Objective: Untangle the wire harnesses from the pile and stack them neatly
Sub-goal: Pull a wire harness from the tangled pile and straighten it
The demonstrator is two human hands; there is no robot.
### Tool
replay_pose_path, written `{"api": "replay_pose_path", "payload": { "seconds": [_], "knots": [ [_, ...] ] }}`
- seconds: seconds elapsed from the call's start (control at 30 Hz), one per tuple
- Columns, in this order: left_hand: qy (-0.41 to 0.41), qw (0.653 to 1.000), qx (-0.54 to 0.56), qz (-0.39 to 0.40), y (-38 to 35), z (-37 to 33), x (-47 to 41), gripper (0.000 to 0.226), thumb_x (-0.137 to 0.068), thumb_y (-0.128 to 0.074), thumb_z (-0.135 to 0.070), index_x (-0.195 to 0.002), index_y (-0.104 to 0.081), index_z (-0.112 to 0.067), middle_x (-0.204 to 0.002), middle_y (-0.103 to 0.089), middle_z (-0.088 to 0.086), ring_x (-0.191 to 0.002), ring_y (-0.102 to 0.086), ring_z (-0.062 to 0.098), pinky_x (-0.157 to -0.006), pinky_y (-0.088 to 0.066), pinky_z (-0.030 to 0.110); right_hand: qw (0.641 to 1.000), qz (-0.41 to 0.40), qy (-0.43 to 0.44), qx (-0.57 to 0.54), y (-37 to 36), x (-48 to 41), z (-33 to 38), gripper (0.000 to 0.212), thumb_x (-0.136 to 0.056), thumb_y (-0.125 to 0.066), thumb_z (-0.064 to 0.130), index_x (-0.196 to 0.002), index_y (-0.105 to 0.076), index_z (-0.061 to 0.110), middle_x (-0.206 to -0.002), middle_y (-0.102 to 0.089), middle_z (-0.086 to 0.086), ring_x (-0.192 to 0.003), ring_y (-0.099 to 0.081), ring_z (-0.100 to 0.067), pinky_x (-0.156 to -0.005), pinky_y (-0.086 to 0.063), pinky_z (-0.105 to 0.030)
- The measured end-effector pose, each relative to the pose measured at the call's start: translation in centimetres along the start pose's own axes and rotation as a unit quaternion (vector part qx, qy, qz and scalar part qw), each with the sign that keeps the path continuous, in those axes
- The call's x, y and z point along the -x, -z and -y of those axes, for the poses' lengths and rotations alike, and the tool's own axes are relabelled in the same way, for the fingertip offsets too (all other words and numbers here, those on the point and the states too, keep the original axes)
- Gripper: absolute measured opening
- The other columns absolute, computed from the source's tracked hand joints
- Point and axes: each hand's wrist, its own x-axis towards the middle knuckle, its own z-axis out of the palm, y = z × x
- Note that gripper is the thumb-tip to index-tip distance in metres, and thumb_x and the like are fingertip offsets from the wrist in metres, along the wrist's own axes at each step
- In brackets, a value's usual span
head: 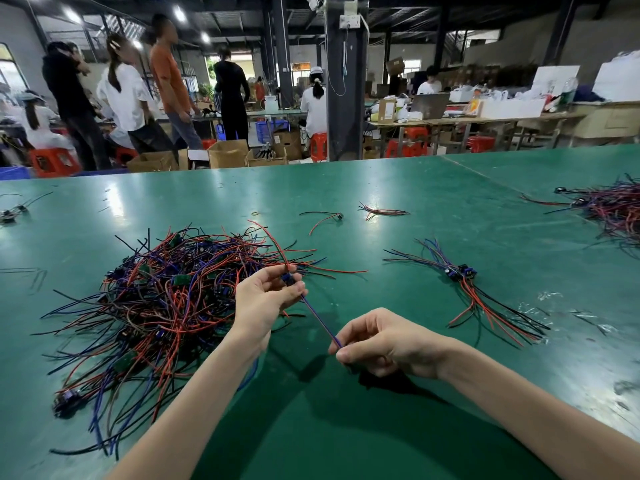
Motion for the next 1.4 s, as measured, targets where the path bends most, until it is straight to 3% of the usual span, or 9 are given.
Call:
{"api": "replay_pose_path", "payload": {
  "seconds": [0.33, 0.53, 0.7, 1.07, 1.3, 1.4],
  "knots": [
    [0.027, 0.997, 0.066, -0.002, -0.2, -0.8, 0.1, 0.025, -0.074, -0.064, 0.018, -0.088, -0.065, -0.003, -0.070, -0.069, 0.004, -0.064, -0.066, 0.013, -0.060, -0.056, 0.022, 0.995, -0.031, 0.024, 0.094, -0.3, 0.1, -0.1, 0.011, -0.081, -0.071, 0.003, -0.088, -0.072, 0.012, -0.067, -0.064, -0.002, -0.041, -0.042, -0.007, -0.038, -0.032, -0.015],
    [0.029, 0.996, 0.087, -0.014, 0.0, -1.4, -0.1, 0.023, -0.076, -0.063, 0.016, -0.090, -0.064, -0.003, -0.073, -0.068, 0.006, -0.063, -0.065, 0.015, -0.059, -0.056, 0.020, 0.994, -0.022, 0.031, 0.106, -0.5, 0.3, 0.1, 0.007, -0.087, -0.065, 0.008, -0.090, -0.071, 0.010, -0.071, -0.070, -0.001, -0.044, -0.046, -0.011, -0.039, -0.034, -0.017],
    [0.025, 0.996, 0.080, -0.018, 0.0, -1.5, 0.2, 0.023, -0.077, -0.062, 0.017, -0.092, -0.063, -0.001, -0.079, -0.066, 0.010, -0.065, -0.064, 0.016, -0.057, -0.054, 0.017, 0.985, -0.027, 0.046, 0.165, -0.9, 0.5, 0.2, 0.014, -0.084, -0.068, 0.007, -0.094, -0.073, 0.016, -0.069, -0.062, 0.011, -0.044, -0.044, -0.008, -0.043, -0.036, -0.020],
    [-0.013, 1.000, -0.003, -0.024, -1.7, 1.4, 1.4, 0.030, -0.072, -0.067, 0.020, -0.086, -0.066, -0.006, -0.072, -0.067, 0.006, -0.060, -0.064, 0.010, -0.061, -0.056, 0.021, 0.970, -0.044, 0.197, 0.136, -2.4, 1.3, 1.6, 0.016, -0.086, -0.064, 0.000, -0.095, -0.070, 0.012, -0.073, -0.062, 0.005, -0.043, -0.042, -0.001, -0.042, -0.037, -0.015],
    [-0.007, 0.999, -0.014, -0.041, -1.4, 2.0, 1.4, 0.030, -0.072, -0.068, 0.017, -0.086, -0.066, -0.009, -0.068, -0.068, 0.001, -0.058, -0.065, 0.010, -0.058, -0.054, 0.018, 0.967, -0.058, 0.191, 0.156, -2.1, 1.3, 1.3, 0.019, -0.089, -0.061, 0.000, -0.103, -0.070, 0.007, -0.070, -0.065, 0.011, -0.047, -0.045, 0.000, -0.045, -0.036, -0.015],
    [-0.006, 0.999, -0.005, -0.042, -1.4, 1.5, 1.2, 0.028, -0.073, -0.068, 0.016, -0.087, -0.066, -0.008, -0.069, -0.067, 0.001, -0.060, -0.064, 0.011, -0.058, -0.053, 0.017, 0.971, -0.057, 0.177, 0.151, -1.9, 1.3, 1.3, 0.019, -0.088, -0.062, 0.000, -0.098, -0.072, 0.013, -0.069, -0.065, 0.009, -0.043, -0.042, -0.001, -0.042, -0.035, -0.015]
  ]
}}
